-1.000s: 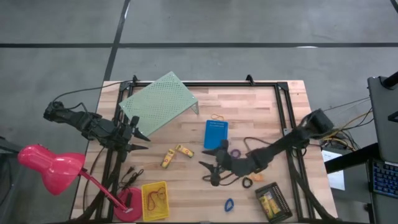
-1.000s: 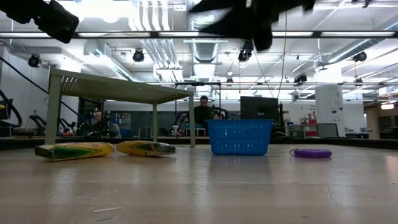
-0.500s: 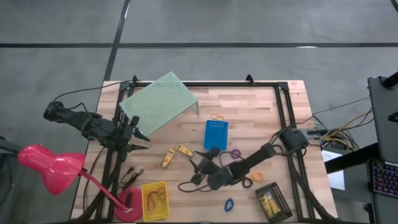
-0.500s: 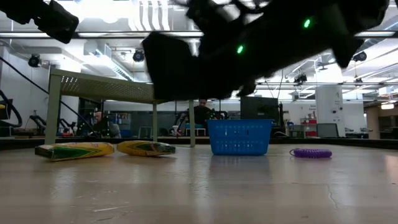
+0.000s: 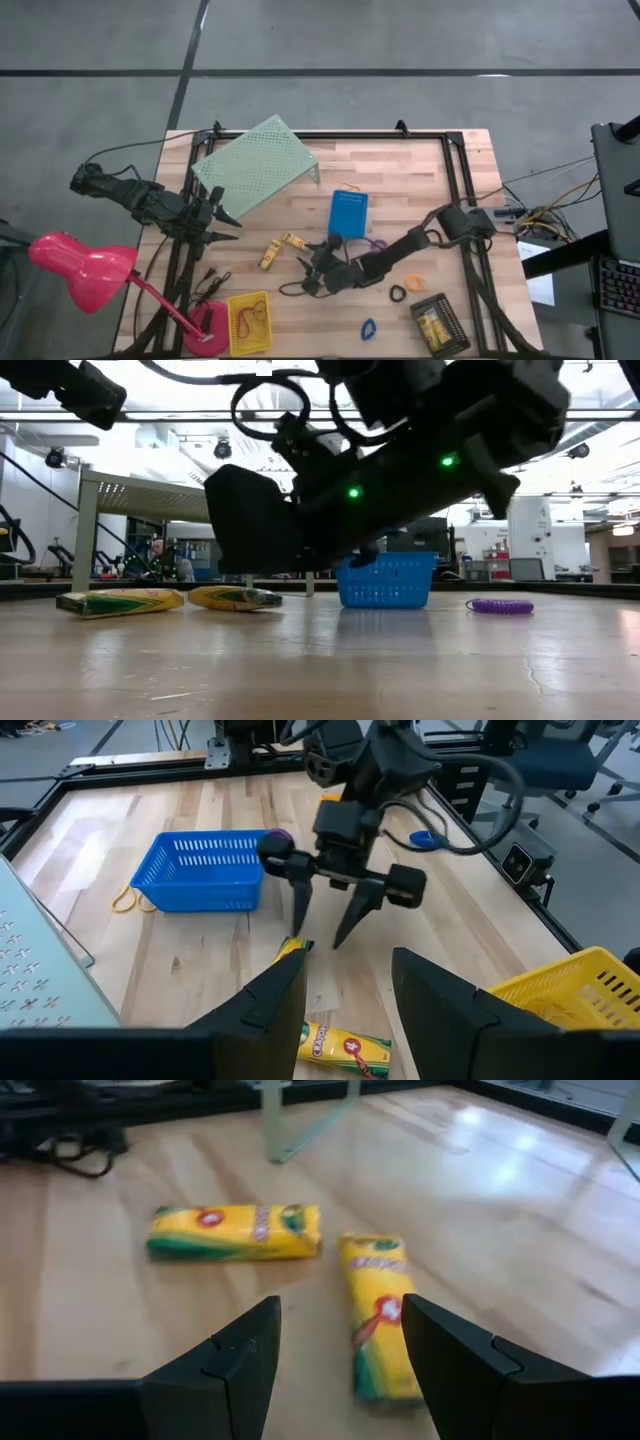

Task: Pick & Place Office Desk Supplies
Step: Put the crayon box into the black basket

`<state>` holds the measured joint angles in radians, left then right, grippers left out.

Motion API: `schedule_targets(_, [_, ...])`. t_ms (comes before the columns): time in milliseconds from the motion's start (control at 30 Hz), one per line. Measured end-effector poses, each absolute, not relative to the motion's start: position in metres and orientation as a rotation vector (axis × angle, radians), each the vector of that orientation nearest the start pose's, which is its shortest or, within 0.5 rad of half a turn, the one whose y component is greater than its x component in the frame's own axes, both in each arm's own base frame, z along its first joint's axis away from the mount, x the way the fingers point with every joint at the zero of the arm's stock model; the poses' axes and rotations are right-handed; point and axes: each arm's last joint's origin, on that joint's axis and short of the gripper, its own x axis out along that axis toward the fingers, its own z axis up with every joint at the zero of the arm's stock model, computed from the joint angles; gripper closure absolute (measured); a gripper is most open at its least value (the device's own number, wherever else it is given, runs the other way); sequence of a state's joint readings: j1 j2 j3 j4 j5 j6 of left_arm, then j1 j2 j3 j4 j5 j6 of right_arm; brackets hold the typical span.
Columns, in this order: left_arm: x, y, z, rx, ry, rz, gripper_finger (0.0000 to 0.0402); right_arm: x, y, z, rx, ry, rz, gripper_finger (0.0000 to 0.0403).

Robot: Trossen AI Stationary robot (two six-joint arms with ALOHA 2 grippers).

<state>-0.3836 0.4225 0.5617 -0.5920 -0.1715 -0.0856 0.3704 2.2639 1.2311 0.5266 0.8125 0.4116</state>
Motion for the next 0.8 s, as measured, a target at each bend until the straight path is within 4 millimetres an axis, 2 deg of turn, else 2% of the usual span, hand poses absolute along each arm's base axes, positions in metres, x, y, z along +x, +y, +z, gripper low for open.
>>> schedule_targets(233, [0.095, -0.033, 0.263, 0.042, 0.45, -0.189, 0.0248, 0.424, 0.123, 0.082, 0.118, 0.346, -0.527, 0.0197])
schedule_targets(367, [0.095, -0.033, 0.263, 0.042, 0.45, -0.189, 0.0248, 0.426, 0.115, 0.078, 0.157, 0.426, -0.49, 0.0197])
schedule_targets(800, [0.094, -0.033, 0.263, 0.041, 0.449, -0.189, 0.0248, 0.432, 0.106, 0.08, 0.12, 0.515, -0.511, 0.0197])
